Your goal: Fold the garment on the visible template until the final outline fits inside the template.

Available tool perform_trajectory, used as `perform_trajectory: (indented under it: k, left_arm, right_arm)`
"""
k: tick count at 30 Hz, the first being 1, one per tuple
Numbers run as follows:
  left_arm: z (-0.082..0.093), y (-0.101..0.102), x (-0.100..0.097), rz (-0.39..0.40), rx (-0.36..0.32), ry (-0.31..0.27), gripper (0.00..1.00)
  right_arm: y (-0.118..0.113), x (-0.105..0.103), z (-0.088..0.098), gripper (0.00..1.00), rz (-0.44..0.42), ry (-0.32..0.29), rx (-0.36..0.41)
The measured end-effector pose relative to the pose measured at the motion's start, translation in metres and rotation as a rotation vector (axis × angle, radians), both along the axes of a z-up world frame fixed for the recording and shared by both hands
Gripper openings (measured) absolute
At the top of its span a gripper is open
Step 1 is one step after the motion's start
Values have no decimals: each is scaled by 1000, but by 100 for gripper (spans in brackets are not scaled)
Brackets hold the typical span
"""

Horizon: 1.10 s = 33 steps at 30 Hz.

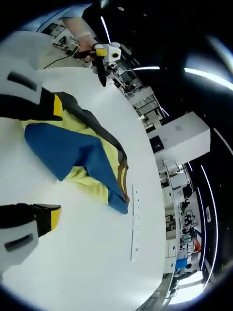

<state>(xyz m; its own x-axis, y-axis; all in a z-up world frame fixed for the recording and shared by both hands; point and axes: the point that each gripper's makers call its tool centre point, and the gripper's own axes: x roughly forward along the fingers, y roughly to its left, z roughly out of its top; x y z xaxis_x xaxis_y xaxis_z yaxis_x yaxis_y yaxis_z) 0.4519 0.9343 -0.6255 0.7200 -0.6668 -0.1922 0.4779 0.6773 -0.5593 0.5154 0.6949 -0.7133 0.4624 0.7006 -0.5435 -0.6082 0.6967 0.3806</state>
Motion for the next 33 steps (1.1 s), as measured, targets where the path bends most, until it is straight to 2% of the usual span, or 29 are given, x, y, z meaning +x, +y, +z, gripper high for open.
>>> perform_trajectory:
  k: [5,8,11,15,17,20,22,23,24,26,27,29,30,33]
  left_arm:
    - [0,-2,0,2,-8,2,76]
    - [-1,-3,0,1,-8,3,76]
    - [-1,-3,-1,1,-10,3,76]
    - [-2,0,-2,6,-10,6,76]
    - [-1,2,-2,11,-11,6,76]
    - [-2,3,-2,12,-10,8,76]
    - [-2,2,-3,12,-11,9,76]
    - [-2,2,-3,11,-10,8,76]
    - [-2,1,-3,10,-9,7,76]
    - [-2,-1,-4,5,-9,7,76]
    - [-2,-1,-4,4,-8,7,76]
    - [-2,-2,-5,2,-8,6,76]
    - [-2,-2,-5,1,-7,5,76]
    - [-1,-3,-5,1,-9,4,76]
  right_arm:
    - [0,-10,-7,57,4,23,14]
    - [1,-13,-12,50,-13,57,52]
    - [0,-15,-18,41,-33,88,59]
    - [4,-18,-18,26,-76,152,151]
    - [5,-21,-16,24,-85,158,173]
    - [9,-25,-13,22,-121,200,251]
    - [8,-28,-13,20,-164,236,296]
    - [8,-28,-14,19,-199,278,349]
    - [8,-29,-14,19,-207,293,378]
    - [6,-36,-21,19,-237,346,394]
    - [6,-39,-22,19,-242,349,399]
    - [6,-47,-26,19,-270,417,431]
    - [7,-52,-28,19,-286,470,464]
    - [10,-59,-29,15,-294,532,540]
